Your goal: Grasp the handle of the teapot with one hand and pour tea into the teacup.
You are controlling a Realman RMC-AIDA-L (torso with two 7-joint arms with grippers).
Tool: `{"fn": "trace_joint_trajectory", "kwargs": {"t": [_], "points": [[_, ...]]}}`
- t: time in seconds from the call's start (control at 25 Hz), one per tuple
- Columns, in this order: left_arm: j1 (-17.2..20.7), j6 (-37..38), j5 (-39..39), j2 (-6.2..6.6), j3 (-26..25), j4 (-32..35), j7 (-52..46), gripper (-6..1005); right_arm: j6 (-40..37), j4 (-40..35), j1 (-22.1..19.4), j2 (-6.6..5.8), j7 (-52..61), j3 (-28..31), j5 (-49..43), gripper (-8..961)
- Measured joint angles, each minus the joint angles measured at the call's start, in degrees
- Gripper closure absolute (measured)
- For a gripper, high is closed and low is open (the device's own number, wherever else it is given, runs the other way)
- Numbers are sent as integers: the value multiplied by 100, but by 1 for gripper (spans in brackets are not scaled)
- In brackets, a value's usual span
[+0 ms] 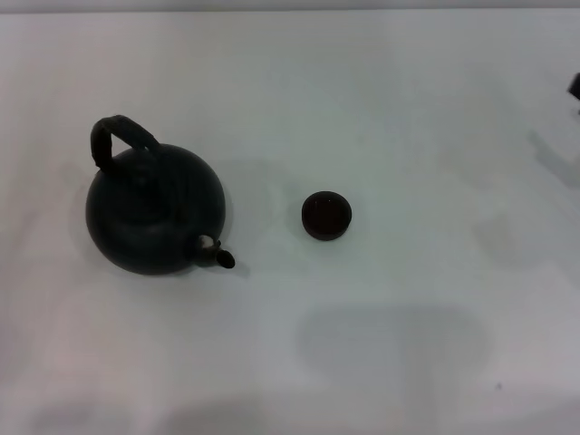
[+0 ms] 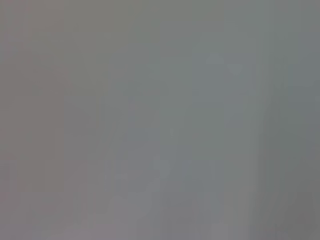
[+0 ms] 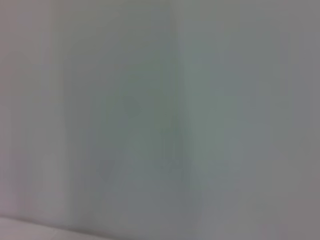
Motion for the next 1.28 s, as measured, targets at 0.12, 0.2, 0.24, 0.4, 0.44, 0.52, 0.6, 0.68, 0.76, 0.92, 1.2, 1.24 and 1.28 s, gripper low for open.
{"fn": "trace_joint_trajectory", "kwargs": {"t": [0.12,0.2,0.24,0.4,0.44,0.52,0.6,0.68,0.76,0.92,1.2,1.24,1.28], "points": [[46,73,-120,0,-110,-195,122,122,158,228,-156,1,-415,29,434,88],[50,74,-154,-1,-160,-333,199,122,361,540,-189,3,-833,135,684,88],[36,75,-171,-4,-224,-450,304,123,519,796,-182,1,-1127,259,795,88],[-34,95,-275,-26,-318,-803,674,123,1022,1678,-96,7,-2130,766,966,88],[-55,101,-293,-26,-317,-872,709,123,1045,1773,-89,12,-2204,819,966,88],[-84,111,-317,-27,-324,-962,761,124,1055,1870,-84,13,-2268,876,969,88],[-94,113,-379,-27,-329,-1011,835,124,1044,1905,-94,12,-2278,882,974,88],[-116,132,-484,-28,-335,-1102,943,124,1049,1940,-110,12,-2283,886,988,88],[-174,187,-593,-27,-336,-1244,1091,123,1068,1971,-118,11,-2288,888,1002,89],[-350,269,-784,-27,-338,-1534,1478,123,1037,2020,-96,18,-2391,891,1007,89],[-609,201,-976,-21,-328,-1996,1843,124,1045,2264,-75,28,-2791,896,1007,89],[-642,186,-995,-12,-327,-2054,1837,124,1046,2279,-75,28,-2805,896,1005,89],[-666,183,-1027,-4,-328,-2088,1830,124,1050,2287,-76,28,-2809,897,1004,89]]}}
